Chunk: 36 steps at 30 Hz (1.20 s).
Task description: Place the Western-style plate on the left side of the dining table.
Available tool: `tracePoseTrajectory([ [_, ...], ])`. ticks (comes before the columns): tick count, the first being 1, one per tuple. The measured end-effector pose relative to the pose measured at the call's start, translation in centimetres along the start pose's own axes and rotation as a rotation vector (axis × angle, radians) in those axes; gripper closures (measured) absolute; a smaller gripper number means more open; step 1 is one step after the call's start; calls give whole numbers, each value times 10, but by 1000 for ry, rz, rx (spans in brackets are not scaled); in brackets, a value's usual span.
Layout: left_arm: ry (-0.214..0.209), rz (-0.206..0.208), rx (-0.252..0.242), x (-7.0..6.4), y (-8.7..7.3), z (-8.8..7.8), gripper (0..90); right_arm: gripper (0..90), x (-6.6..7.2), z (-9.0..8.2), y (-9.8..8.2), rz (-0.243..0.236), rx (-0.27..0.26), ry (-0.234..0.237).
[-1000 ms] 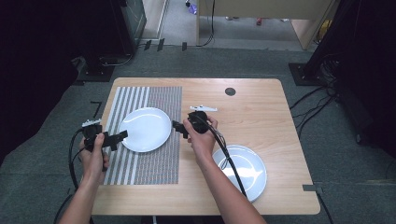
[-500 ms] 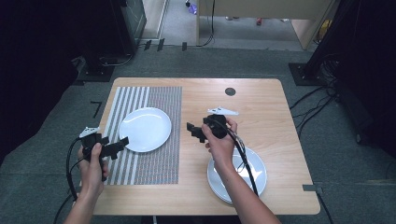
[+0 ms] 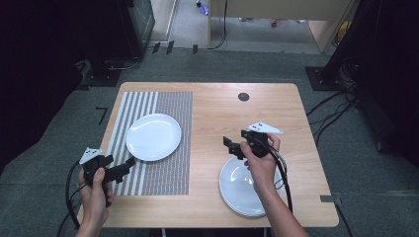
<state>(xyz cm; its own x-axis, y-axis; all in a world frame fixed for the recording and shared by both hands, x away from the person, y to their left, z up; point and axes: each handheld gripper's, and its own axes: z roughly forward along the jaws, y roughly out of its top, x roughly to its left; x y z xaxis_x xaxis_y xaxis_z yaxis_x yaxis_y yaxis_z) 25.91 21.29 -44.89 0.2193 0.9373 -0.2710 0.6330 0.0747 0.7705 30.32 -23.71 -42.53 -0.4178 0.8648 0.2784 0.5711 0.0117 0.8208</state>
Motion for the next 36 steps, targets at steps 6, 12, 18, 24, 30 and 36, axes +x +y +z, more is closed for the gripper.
tracePoseTrajectory([
  [6,8,16,3,-4,-12,-5,102,223,-17,-14,-12,7,-9,-24],
  [12,-11,-1,-1,-5,-26,-11,102,219,-41,-33,-34,25,-10,-53],
  [18,15,31,3,-3,-39,-15,102,215,-59,-48,-48,37,-10,-86],
  [24,32,22,11,6,-49,-19,102,208,-80,-68,-66,50,-1,-139],
  [30,62,24,20,12,-56,-19,102,204,-95,-80,-80,68,9,-164],
  [36,95,14,29,21,-64,-21,102,203,-112,-95,-96,84,4,-197],
])
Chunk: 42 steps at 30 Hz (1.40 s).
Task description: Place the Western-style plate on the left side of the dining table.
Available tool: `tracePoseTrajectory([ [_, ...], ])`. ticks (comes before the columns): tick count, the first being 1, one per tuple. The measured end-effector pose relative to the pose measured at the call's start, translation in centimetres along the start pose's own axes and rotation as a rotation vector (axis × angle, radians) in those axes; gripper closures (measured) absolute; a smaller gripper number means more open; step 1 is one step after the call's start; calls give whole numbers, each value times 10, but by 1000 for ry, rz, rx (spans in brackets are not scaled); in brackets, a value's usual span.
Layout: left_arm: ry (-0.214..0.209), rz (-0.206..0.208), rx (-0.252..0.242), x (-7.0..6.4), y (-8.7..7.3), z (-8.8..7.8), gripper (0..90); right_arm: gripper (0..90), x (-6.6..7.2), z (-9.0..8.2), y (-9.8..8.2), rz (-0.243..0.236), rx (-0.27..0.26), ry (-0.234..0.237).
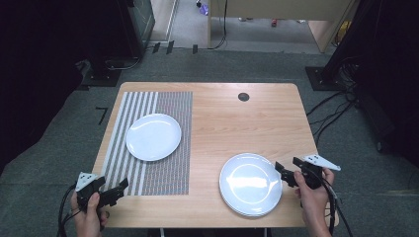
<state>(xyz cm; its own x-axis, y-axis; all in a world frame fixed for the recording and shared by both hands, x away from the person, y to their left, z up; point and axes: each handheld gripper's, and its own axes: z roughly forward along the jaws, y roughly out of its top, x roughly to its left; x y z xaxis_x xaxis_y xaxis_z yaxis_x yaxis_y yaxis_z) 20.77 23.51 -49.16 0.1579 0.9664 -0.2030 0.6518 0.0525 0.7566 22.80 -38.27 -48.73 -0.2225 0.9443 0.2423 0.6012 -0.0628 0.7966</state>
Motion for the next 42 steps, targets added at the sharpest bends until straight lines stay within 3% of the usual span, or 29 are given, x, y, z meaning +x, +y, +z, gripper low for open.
tracePoseTrajectory([
  [17,131,3,24,25,-18,-4,102,195,-50,-27,-32,27,26,-85],
  [23,148,-14,33,35,-23,-6,102,195,-63,-34,-42,28,49,-123],
  [31,168,21,43,34,-27,-6,102,194,-69,-36,-50,9,73,-163],
  [35,197,67,44,30,-30,-4,102,193,-66,-35,-51,-20,88,-196],
  [36,207,83,39,28,-32,-3,101,188,-63,-33,-51,-54,98,-216],
  [42,207,81,25,28,-34,-4,101,180,-59,-32,-52,-78,113,-240],
])
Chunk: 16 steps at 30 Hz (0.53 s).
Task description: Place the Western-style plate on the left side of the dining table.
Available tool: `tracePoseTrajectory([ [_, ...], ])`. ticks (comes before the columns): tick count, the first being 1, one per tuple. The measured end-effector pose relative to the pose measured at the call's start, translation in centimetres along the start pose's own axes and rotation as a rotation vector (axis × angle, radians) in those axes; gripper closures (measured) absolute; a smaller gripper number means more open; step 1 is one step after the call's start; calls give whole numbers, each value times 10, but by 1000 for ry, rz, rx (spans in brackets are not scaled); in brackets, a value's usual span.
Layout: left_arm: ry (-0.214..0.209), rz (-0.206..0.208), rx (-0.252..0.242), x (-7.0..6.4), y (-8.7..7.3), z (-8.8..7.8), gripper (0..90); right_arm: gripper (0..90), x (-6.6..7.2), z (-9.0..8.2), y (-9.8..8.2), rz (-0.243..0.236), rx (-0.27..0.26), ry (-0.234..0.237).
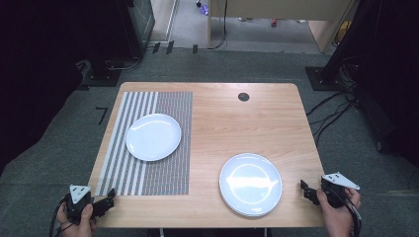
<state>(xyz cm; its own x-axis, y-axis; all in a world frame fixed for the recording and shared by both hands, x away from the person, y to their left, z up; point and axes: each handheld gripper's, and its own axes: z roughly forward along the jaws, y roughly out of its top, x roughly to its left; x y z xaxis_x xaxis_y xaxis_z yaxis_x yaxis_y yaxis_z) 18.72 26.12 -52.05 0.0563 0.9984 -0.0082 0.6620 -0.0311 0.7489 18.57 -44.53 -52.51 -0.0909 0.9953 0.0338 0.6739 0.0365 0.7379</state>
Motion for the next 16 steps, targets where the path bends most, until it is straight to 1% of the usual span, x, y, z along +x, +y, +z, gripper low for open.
tracePoseTrajectory([
  [16,0,0,-1,0,0,0,101,156,1,0,0,-3,6,-1],
])
